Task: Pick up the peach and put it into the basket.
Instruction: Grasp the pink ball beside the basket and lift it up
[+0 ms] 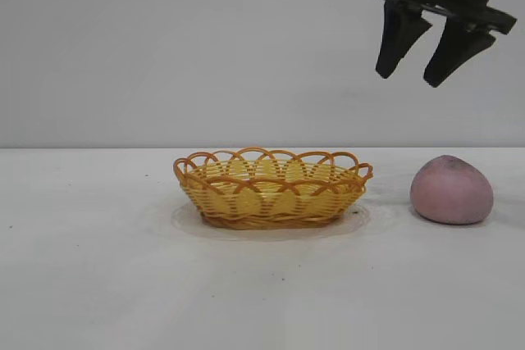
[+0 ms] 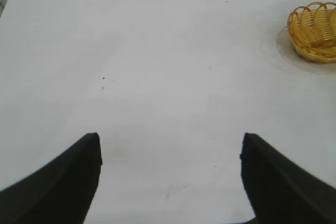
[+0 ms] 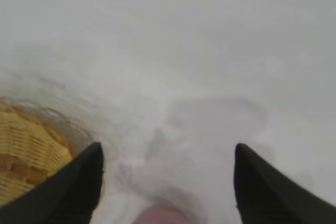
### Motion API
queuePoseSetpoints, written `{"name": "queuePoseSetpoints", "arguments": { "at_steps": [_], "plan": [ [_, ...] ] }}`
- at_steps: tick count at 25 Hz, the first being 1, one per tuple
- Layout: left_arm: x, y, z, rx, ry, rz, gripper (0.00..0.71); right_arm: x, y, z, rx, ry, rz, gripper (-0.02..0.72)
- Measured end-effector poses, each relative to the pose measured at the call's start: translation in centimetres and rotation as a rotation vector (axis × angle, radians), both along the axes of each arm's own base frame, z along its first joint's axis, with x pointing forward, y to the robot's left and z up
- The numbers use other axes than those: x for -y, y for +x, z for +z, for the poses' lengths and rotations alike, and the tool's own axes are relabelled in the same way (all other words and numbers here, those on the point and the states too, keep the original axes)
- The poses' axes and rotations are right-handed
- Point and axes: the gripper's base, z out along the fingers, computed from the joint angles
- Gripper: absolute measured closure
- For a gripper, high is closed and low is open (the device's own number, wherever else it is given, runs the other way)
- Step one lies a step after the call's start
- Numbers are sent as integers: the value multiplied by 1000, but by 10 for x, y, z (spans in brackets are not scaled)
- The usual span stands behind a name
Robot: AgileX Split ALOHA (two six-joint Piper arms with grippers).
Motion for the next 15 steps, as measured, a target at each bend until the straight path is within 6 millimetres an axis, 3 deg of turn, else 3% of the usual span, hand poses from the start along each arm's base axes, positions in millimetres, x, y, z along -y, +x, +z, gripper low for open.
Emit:
{"name": "queuePoseSetpoints", "arguments": {
  "at_steps": [4,5,8,15],
  "plan": [
    [0,0,0,0,0,0,166,2,-7,-2,-84,-24,-2,265],
    [0,0,0,0,0,0,166,3,-8,-3,-95,-30,-7,308],
    [0,0,0,0,0,2,166,3,-9,-7,-140,-43,-12,310],
    [0,0,0,0,0,2,166,0,-3,-55,-305,-52,-16,310]
  ]
}}
